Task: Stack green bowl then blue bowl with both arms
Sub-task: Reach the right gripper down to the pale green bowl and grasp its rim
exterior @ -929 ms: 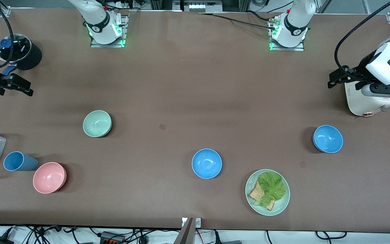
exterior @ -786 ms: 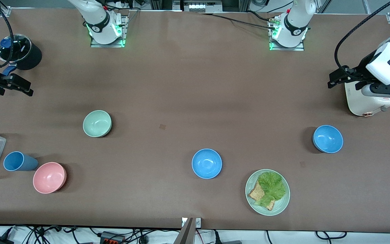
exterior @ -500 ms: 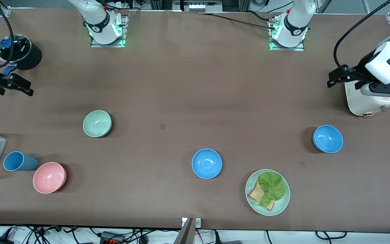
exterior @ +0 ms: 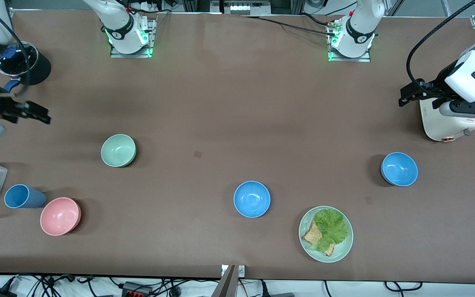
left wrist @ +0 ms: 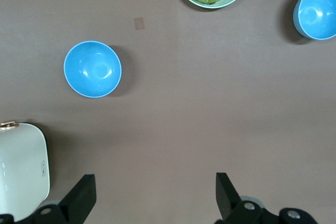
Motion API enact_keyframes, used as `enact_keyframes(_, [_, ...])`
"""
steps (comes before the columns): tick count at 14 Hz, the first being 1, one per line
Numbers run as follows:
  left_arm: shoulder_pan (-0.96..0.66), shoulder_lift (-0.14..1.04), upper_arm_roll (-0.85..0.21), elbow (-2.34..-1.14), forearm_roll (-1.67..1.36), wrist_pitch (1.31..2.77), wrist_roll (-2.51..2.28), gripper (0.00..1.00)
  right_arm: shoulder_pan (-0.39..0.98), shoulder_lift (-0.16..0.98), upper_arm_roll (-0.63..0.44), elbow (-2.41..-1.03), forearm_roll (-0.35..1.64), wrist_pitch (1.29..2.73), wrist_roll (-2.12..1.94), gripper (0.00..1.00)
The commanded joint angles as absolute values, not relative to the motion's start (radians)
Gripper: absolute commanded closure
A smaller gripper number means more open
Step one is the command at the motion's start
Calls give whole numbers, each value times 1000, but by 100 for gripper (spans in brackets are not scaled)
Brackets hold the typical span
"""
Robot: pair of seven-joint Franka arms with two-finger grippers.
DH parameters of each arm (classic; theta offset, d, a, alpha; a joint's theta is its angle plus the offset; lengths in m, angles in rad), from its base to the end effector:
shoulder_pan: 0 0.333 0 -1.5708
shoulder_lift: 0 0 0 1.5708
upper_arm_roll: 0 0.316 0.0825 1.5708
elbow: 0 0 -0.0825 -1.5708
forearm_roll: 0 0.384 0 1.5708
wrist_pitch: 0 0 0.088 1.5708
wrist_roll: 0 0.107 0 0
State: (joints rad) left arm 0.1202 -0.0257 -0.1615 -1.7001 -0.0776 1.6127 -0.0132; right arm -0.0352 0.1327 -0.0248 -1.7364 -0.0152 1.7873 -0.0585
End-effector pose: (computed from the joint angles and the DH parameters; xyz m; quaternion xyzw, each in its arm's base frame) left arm 0.5453 -0.0315 0.5812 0.9988 -0.0111 -0.0320 0.0358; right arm 0.5927 -0.0363 0.4875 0.9991 0.0012 -0.0413 0.0066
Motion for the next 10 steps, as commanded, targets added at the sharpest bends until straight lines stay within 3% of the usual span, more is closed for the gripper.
enact_keyframes(1, [120, -12, -166, -1667, -67, 1588, -12, 0, -3, 266, -18, -1729, -29, 1831, -46, 0])
enact_keyframes(7, [117, -12, -166, -1666, -61, 1563, -11, 0, 8, 517, -18, -1732, -17, 1948, -40, 0])
enact_keyframes(10, [100, 1, -184, -1628, -17, 1563, -15, 0, 6, 577, -18, -1735, -15, 1951, -41, 0])
